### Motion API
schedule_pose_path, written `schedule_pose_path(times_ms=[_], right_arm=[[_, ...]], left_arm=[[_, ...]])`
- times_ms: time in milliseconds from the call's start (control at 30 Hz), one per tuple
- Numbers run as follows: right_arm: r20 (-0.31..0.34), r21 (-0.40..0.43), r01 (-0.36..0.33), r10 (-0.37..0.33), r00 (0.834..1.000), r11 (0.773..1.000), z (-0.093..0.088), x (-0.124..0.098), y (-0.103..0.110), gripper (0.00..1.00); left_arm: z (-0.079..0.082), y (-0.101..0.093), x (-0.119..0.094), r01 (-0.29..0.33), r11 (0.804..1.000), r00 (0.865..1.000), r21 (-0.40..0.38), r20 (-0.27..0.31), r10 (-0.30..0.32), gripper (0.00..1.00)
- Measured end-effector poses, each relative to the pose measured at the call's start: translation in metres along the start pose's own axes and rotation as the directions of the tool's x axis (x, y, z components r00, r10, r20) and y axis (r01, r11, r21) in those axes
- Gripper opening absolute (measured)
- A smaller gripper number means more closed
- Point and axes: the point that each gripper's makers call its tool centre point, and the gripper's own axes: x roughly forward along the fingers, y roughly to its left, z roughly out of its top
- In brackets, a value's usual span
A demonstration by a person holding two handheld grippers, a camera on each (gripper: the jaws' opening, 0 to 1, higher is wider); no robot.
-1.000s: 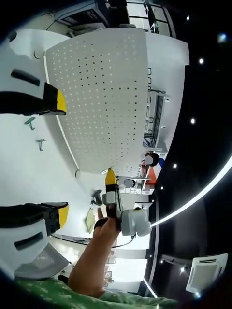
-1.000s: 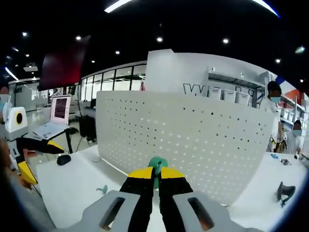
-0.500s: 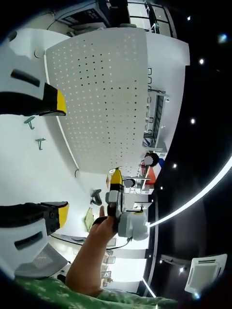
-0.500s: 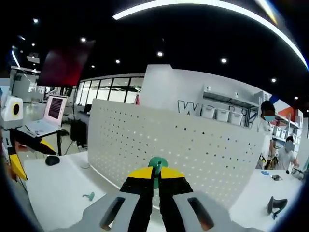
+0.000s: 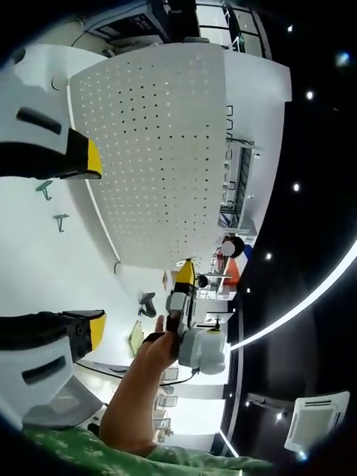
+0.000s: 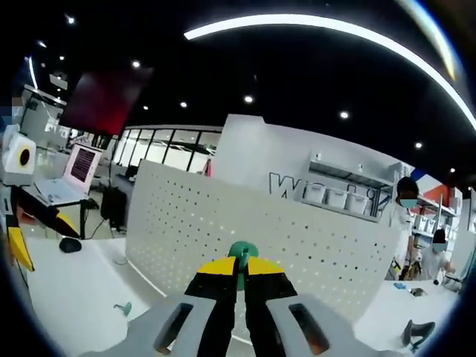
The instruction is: Insert the hook assembly into the mounting plate slot until the hook locks in place.
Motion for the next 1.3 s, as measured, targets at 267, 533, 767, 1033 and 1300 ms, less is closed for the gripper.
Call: schedule_pose_path(times_ms=[267,533,767,1033,1300], right_arm=[[0.058,-0.036,0.038,-0.036,0.998,0.999,0.008,0.001,-0.009,0.01],[0.105,-0.036,0.086,-0.082,0.991,0.996,0.013,0.006,-0.018,0.01],[0.157,-0.047,0.113,-0.104,0.982,0.992,0.022,0.014,-0.022,0.01],[0.192,-0.043,0.132,-0.122,0.974,0.990,0.026,0.024,-0.029,0.01],[0.217,-0.029,0.158,-0.148,0.965,0.987,0.031,0.036,-0.042,0.01]], left_arm=[[0.001,-0.001,0.001,0.001,1.000,1.000,-0.002,0.000,-0.001,0.73],[0.001,-0.002,0.001,0.001,1.000,1.000,-0.006,0.000,-0.001,0.73],[0.001,-0.002,0.002,-0.001,1.000,1.000,-0.008,-0.002,0.001,0.73],[0.002,0.002,0.001,-0.017,1.000,1.000,-0.010,-0.002,0.017,0.73],[-0.001,0.004,0.001,-0.027,1.000,1.000,-0.013,-0.013,0.026,0.73]])
